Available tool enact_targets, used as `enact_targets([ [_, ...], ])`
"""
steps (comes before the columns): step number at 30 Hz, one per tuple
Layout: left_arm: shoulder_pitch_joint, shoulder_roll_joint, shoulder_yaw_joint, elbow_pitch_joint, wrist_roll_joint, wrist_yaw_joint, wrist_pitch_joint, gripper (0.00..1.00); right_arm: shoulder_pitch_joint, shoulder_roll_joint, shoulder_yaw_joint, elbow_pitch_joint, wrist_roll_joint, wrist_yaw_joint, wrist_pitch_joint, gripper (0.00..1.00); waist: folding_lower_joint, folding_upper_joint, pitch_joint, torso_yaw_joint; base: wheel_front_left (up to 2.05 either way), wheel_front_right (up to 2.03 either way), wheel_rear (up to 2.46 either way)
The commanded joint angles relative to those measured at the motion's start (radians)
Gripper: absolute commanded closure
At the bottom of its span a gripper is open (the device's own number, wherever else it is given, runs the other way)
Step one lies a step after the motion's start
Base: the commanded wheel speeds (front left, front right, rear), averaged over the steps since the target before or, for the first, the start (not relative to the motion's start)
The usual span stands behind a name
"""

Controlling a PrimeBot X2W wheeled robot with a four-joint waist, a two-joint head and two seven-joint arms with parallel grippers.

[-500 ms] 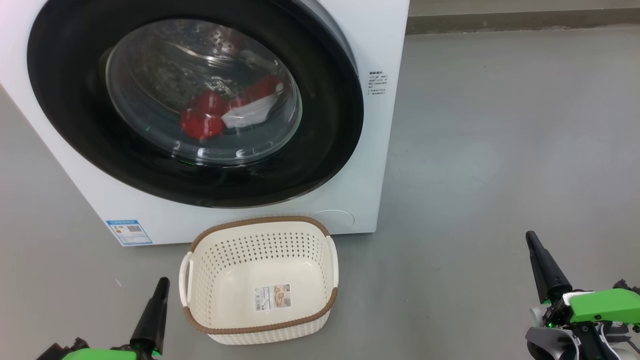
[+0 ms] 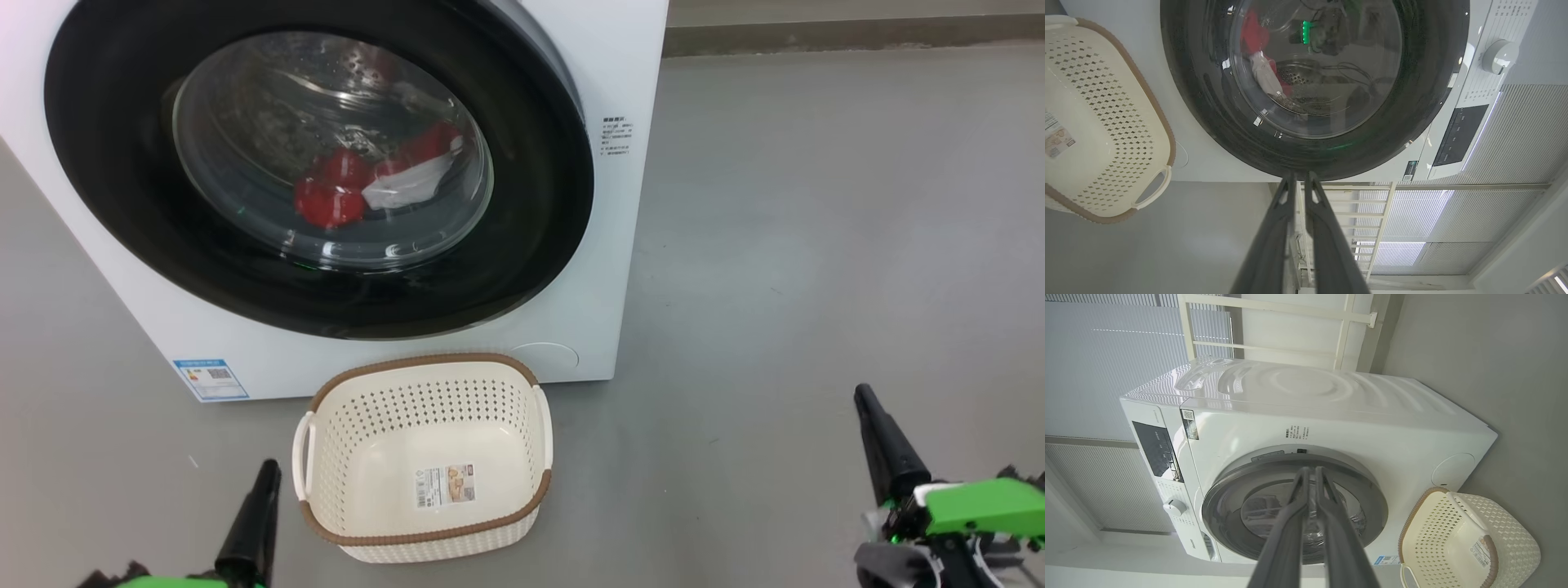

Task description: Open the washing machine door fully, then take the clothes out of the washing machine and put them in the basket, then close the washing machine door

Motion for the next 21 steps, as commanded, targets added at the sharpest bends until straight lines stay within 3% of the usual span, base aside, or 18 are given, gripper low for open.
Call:
enact_targets([
  [1,0.002,-0.002,-0.002,0.005,0.0,0.001,0.0,0.0,0.002,0.002,0.0,0.006,0.001,0.0,0.0,0.0,0.0001,0.0,0.0,0.0,0.0,0.0,0.0],
  [11,0.027,-0.022,-0.022,0.057,0.004,0.003,-0.006,0.0,0.029,0.032,0.017,0.059,-0.007,0.0,-0.007,0.0,0.0015,0.0,-0.001,0.0,0.0,0.0,0.0],
  [21,0.004,-0.022,-0.051,0.053,0.034,0.002,-0.03,0.0,0.007,0.033,0.045,0.054,-0.038,0.0,-0.027,0.0,0.0001,0.0,0.0,0.0,0.0,0.0,0.0],
])
